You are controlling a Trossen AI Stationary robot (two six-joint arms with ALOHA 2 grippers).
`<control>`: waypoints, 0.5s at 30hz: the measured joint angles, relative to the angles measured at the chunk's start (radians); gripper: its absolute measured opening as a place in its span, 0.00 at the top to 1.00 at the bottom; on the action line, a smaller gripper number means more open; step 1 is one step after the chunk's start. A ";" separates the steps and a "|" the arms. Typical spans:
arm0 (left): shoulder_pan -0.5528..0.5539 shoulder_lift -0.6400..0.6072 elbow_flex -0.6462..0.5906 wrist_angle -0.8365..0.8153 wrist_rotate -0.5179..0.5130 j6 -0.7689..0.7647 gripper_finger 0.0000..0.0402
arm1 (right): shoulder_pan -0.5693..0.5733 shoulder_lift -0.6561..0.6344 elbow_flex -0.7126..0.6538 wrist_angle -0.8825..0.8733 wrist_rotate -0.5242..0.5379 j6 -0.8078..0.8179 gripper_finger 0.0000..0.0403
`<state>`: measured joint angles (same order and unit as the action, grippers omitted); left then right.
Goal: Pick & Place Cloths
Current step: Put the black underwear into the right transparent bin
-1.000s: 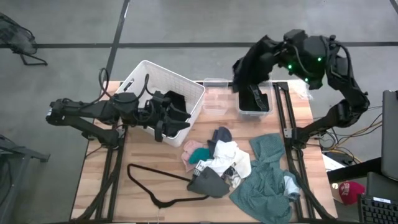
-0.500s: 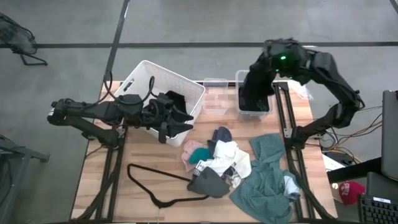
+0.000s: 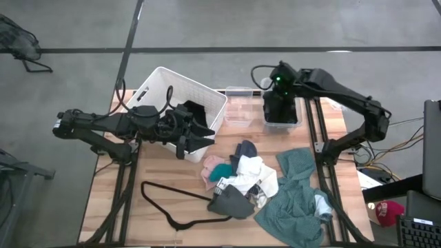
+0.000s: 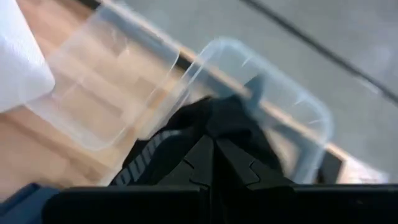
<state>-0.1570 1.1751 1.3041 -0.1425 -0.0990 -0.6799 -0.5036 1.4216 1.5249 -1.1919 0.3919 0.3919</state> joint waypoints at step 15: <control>-0.001 0.000 0.000 -0.006 -0.004 -0.011 0.38 | -0.107 0.000 -0.468 0.213 -0.159 0.025 0.98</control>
<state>-0.1581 1.1748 1.3041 -0.1485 -0.1028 -0.6905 -0.6103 1.4216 1.0567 -0.9788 0.2333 0.4166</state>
